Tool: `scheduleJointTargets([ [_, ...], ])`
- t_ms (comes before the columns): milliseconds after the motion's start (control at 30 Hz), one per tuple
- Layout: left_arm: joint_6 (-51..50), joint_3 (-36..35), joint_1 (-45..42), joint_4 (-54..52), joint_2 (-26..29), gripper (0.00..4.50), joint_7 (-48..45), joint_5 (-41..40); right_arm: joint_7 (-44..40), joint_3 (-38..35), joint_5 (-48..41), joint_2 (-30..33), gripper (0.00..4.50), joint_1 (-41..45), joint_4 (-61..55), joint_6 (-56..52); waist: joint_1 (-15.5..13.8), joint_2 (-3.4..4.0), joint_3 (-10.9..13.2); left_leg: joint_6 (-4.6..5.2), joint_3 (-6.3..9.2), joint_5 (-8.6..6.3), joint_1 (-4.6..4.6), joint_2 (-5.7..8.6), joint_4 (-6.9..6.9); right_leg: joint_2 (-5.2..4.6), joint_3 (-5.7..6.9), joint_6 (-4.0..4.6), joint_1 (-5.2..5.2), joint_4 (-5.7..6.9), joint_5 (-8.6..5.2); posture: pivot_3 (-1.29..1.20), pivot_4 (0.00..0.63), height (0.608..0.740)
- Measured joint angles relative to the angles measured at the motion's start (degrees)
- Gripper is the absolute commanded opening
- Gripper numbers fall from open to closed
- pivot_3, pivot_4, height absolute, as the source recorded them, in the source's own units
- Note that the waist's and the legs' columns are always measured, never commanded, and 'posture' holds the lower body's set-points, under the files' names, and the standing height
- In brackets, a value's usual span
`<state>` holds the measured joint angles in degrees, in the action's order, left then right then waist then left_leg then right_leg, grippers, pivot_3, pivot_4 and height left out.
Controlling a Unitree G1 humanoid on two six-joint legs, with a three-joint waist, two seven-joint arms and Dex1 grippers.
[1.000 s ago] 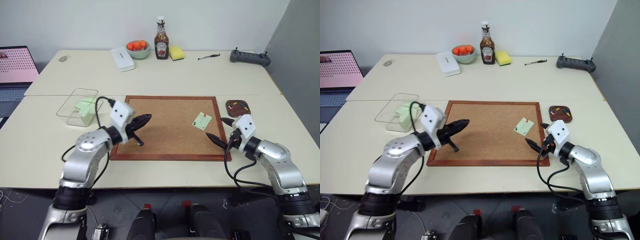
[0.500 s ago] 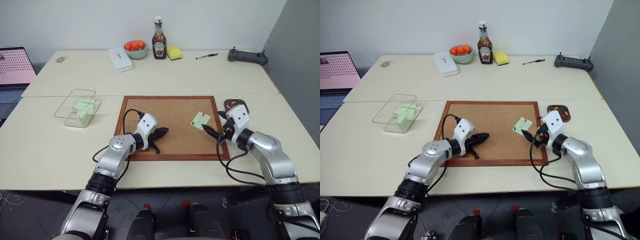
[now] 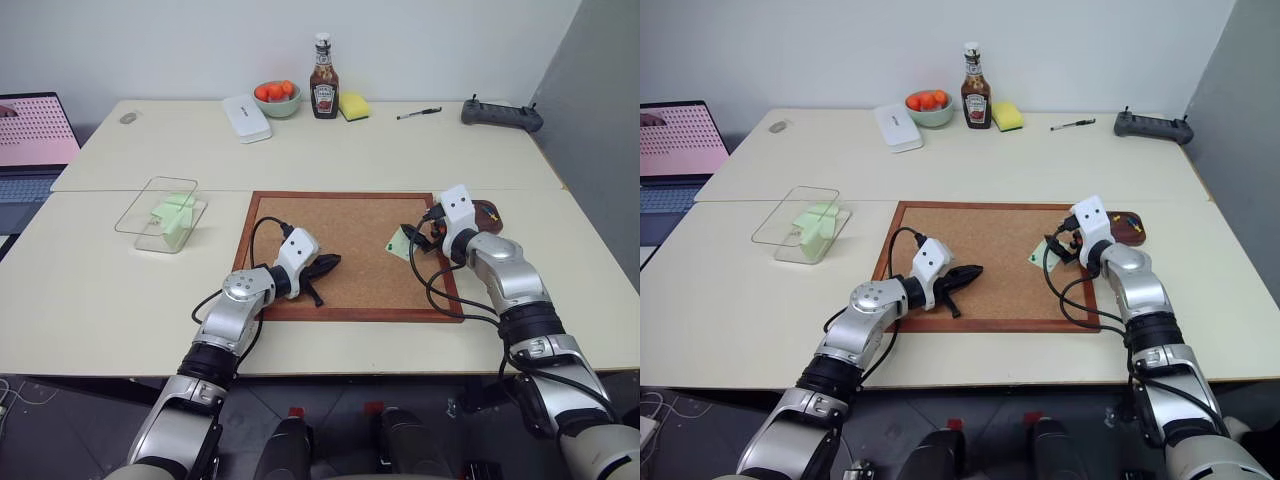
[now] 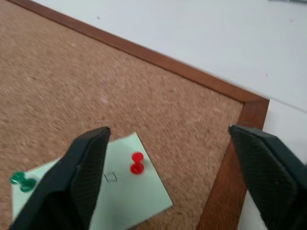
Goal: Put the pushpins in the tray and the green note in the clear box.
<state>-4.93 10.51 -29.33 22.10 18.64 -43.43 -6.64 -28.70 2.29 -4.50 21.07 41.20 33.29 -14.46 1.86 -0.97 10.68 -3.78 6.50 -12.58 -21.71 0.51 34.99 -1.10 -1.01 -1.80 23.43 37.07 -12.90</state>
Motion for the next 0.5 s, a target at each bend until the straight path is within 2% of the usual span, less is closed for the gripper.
scheduleJointTargets([
  [333,-0.73,-0.29,0.06,-0.23,-0.07,0.00,0.07,0.01,-2.23,1.24,1.06,-1.28,1.25,0.13,1.50,0.33,0.08,0.01,-0.01,0.00,0.00,0.00,0.02,0.00,0.00,0.01,-0.01,0.00,0.00,0.03,0.00,0.00,0.150,0.740],
  [500,-0.75,-0.34,0.05,-0.22,-0.11,0.00,0.12,0.03,-2.56,1.23,1.09,-1.30,0.33,0.07,1.12,0.08,0.07,0.01,-0.01,0.00,0.00,0.00,0.02,-0.01,0.00,0.01,0.00,0.00,0.00,0.03,0.00,0.00,0.150,0.740],
])
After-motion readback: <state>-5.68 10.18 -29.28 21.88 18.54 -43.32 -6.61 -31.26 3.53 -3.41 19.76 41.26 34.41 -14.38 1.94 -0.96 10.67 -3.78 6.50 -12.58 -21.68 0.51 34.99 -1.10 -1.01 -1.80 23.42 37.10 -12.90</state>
